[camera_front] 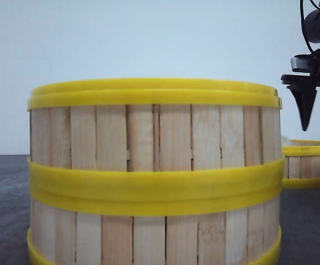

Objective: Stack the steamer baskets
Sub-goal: 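Reach right gripper to the single-bun basket and pinch its rim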

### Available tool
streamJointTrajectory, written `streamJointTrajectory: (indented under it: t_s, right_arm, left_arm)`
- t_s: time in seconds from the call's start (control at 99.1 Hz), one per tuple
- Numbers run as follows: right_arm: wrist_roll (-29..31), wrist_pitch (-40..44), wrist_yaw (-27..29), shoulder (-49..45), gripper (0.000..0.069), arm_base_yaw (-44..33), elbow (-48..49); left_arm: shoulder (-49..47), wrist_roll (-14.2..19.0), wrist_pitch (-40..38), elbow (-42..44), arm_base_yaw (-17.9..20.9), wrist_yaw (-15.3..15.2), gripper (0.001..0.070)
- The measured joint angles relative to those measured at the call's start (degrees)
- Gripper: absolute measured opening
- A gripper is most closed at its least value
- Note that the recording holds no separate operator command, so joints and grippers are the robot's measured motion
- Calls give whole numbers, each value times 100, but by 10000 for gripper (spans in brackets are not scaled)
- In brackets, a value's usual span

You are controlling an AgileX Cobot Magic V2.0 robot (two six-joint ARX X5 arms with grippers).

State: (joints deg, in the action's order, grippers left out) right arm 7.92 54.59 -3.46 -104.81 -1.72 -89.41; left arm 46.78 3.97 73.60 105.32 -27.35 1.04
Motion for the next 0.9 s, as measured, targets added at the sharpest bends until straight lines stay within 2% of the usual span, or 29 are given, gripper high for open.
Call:
streamJointTrajectory:
  t_s: [0.071, 0.161, 0.545, 0.736, 0.787, 0.898]
  right_arm:
    - [0, 0, 31, -2, 343, -48, 0]
    - [0, 7, 44, -31, 329, -155, -2]
    - [2, 107, 15, -433, 325, -315, -2]
    - [22, -138, -243, -494, 322, -260, -2]
    - [42, -131, -249, -494, 303, -247, -2]
    - [46, -131, -251, -496, 211, -221, -2]
  left_arm:
    - [0, -15, 2, 0, 0, -2, 24]
    - [0, -15, 2, 0, 0, -4, 24]
    - [0, -17, -9, 0, 0, -4, 24]
    - [2, -17, -9, 0, 0, -4, 24]
    - [2, -17, -9, 0, 0, -4, 24]
    - [2, -17, -17, 0, 0, -4, 24]
